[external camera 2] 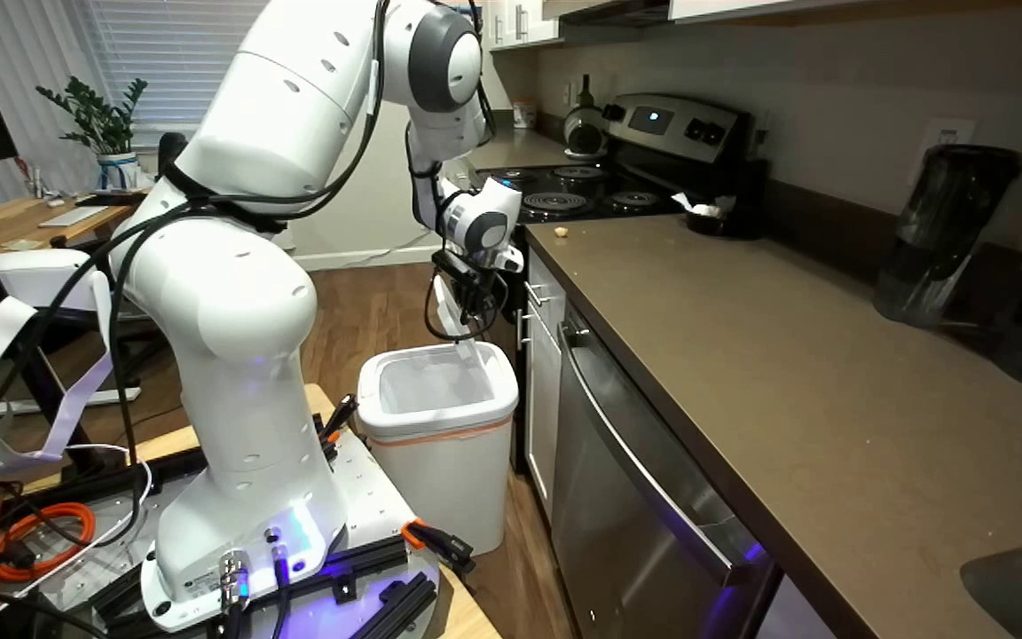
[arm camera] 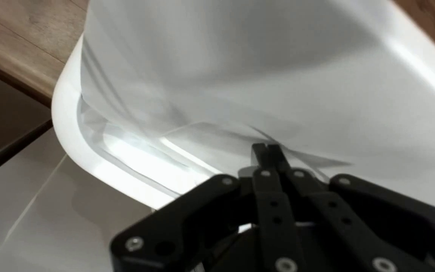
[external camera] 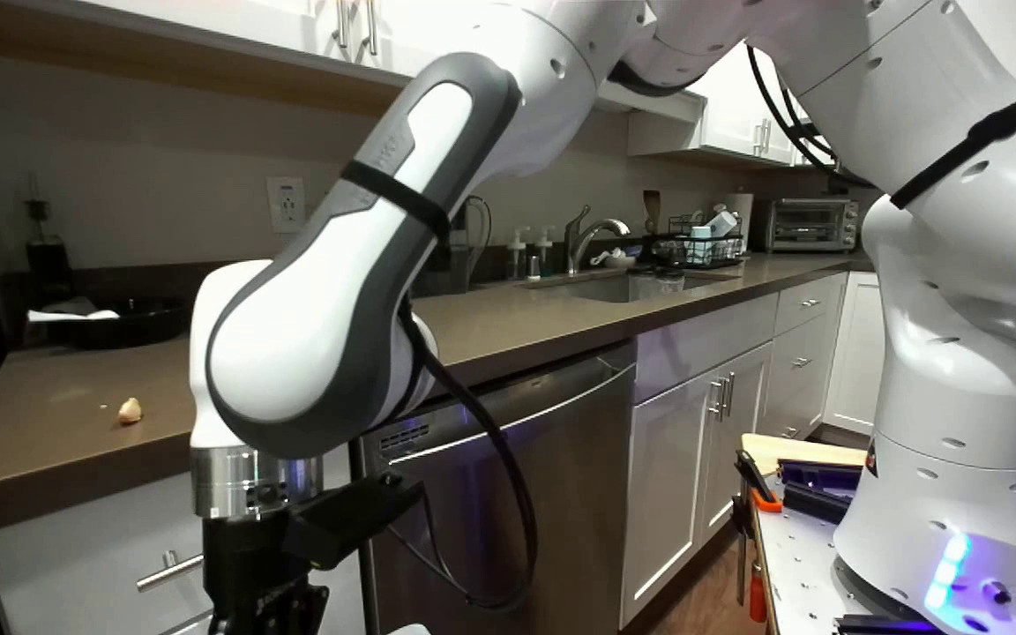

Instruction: Close the lid of the white bin.

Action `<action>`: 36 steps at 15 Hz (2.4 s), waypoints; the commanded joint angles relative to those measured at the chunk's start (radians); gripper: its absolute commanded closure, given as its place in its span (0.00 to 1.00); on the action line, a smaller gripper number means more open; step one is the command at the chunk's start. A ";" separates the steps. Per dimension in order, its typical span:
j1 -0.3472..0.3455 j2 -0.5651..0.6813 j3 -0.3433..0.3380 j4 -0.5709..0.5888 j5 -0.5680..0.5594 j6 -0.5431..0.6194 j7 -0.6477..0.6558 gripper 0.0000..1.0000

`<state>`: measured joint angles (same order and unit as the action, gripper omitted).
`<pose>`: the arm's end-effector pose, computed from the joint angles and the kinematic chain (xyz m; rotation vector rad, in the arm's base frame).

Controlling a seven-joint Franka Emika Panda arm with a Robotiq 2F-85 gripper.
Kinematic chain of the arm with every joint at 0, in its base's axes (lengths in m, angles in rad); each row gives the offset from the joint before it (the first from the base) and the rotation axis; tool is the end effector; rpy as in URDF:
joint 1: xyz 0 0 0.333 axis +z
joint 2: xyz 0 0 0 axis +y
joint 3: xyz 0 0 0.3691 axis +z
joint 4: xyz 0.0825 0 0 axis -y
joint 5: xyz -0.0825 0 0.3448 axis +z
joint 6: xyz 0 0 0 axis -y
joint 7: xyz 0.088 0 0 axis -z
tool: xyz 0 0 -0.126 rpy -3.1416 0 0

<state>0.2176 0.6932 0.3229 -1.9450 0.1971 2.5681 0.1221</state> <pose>0.5406 0.3065 0.1889 -2.8465 -0.2611 0.2129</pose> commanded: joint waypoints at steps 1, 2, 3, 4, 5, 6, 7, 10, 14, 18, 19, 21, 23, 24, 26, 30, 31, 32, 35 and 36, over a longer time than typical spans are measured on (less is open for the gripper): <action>0.007 0.079 -0.002 0.055 0.015 0.007 -0.057 0.95; 0.004 0.095 0.005 0.065 0.020 0.004 -0.066 0.95; -0.006 0.111 0.022 0.071 0.029 0.003 -0.086 0.95; -0.013 0.123 0.035 0.077 0.035 -0.002 -0.101 0.96; -0.024 0.135 0.052 0.081 0.042 -0.007 -0.122 0.95; -0.026 0.142 0.062 0.084 0.046 -0.011 -0.128 0.95; -0.036 0.156 0.081 0.091 0.056 -0.017 -0.146 0.96; -0.047 0.182 0.119 0.100 0.078 -0.035 -0.182 0.96; -0.059 0.208 0.148 0.104 0.106 -0.066 -0.199 0.96; -0.069 0.232 0.158 0.109 0.134 -0.102 -0.214 0.96; -0.071 0.236 0.158 0.110 0.139 -0.105 -0.215 0.96; -0.060 0.247 0.145 0.112 0.143 -0.092 -0.205 0.96; -0.050 0.261 0.135 0.116 0.138 -0.073 -0.200 0.96; -0.045 0.273 0.130 0.123 0.136 -0.067 -0.196 0.96; -0.028 0.292 0.114 0.130 0.128 -0.046 -0.181 0.96; 0.050 0.323 0.042 0.152 0.088 -0.001 -0.118 0.96; 0.081 0.326 0.016 0.153 0.073 0.023 -0.095 0.96; 0.111 0.333 -0.009 0.160 0.057 0.040 -0.074 0.96; 0.209 0.343 -0.092 0.159 -0.001 0.120 0.008 0.96; 0.235 0.349 -0.116 0.169 -0.018 0.126 0.037 0.96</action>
<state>0.3753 1.0186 0.2756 -1.8059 0.2366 2.6503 0.0693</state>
